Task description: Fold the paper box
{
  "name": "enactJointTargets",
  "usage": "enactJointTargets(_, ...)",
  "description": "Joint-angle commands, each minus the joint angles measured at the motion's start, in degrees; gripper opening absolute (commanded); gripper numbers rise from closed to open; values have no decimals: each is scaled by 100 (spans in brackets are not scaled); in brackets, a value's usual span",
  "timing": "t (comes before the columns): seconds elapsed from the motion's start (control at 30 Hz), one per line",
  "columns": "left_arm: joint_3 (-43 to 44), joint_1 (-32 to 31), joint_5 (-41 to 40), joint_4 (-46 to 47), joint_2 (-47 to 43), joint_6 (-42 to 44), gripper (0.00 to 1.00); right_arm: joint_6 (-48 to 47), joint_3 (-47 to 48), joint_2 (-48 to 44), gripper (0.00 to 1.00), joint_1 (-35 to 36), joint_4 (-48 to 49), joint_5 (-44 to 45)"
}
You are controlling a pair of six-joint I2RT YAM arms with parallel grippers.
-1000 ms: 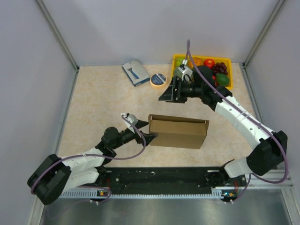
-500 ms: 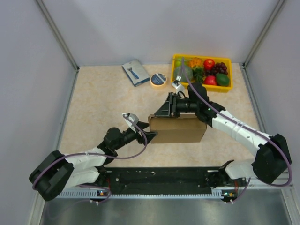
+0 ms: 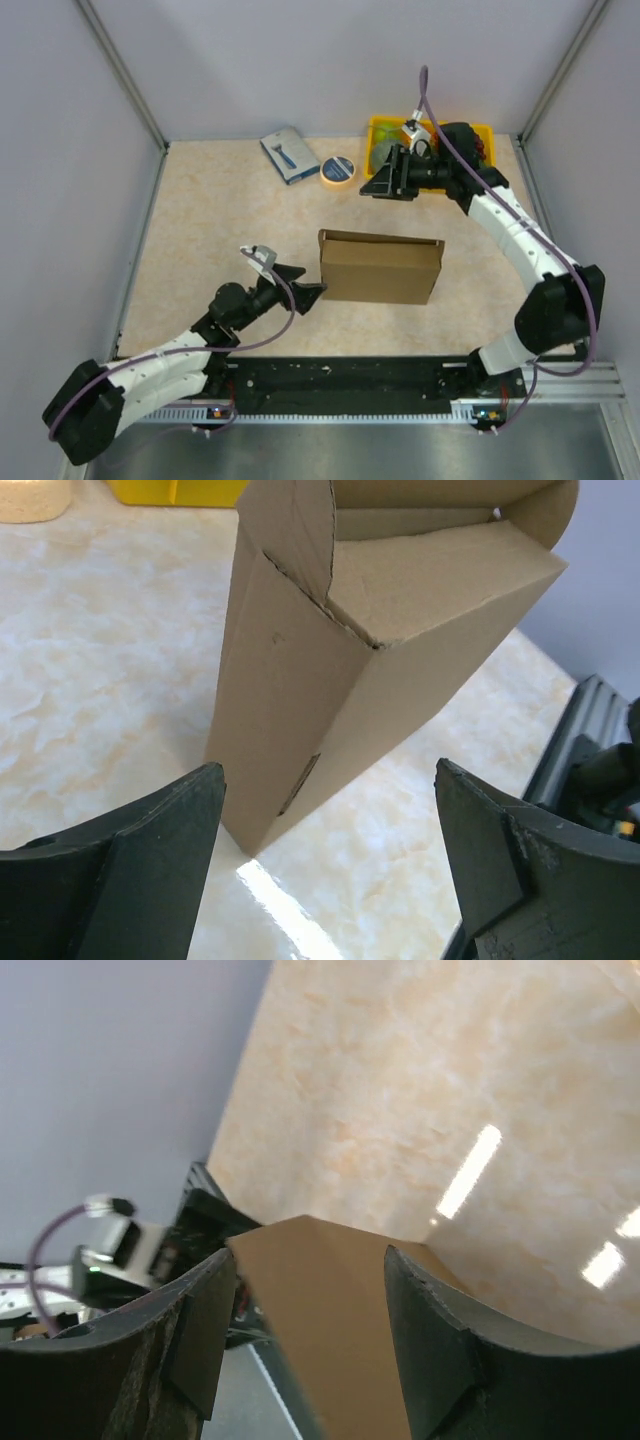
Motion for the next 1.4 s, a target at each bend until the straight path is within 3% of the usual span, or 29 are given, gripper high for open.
enactJointTargets(0.0,-131,-122,22,-1707,-1277,-909,85,-1228,9,465,61,-445,-850,8)
enactJointTargets(0.03,-149,-192,145,-1983,-1505,-980,74,-1256,8,561,60,-541,-885,-19)
enactJointTargets(0.07,-158,-253,216,-2177,-1864,-1085,71,-1334,69,667,56,-612,-1120,-115)
enactJointTargets(0.13,-228,-664,77,-2372,-2095,-1243,60,-1668,314,1036,37,-788,-1367,-380)
enactJointTargets(0.2,-150,-1330,-361,-2364,-2036,-1279,51,-1826,368,1186,28,-815,-1500,-345)
enactJointTargets(0.23,-62,-1535,-781,-2373,-1904,-1227,41,-1827,351,1221,20,-789,-1483,-432)
enactJointTargets(0.4,1035,-2826,-2094,-2223,1,-823,27,-2494,439,1073,8,-281,-1965,620)
enactJointTargets(0.5,2037,-3048,-2683,-2644,1258,-752,23,-3012,369,818,0,1,-1984,1604)
enactJointTargets(0.6,2768,-3058,-2973,-2865,2077,-586,22,-3768,263,624,0,152,-1957,2055)
enactJointTargets(0.73,3234,-3066,-3421,-2926,2754,-217,23,-4156,254,475,0,265,-1878,1370)
enactJointTargets(0.97,3683,-2935,-4011,-3084,3036,162,23,-4341,-386,89,0,1002,-1957,175)
enactJointTargets(1.17,3771,-2566,-3941,-3049,3036,294,22,-4244,-809,-53,0,1286,-1878,-449)
enactJointTargets(1.23,3797,-2530,-3757,-2971,3080,390,22,-4078,-792,-140,0,1286,-1703,-136)
enactJointTargets(1.27,3754,-2539,-3713,-2936,3063,408,23,-3834,-705,-123,0,1268,-1685,458)
enactJointTargets(1.37,3639,-2539,-3468,-2978,2923,382,28,-2984,-143,-44,13,1058,-1685,1767)
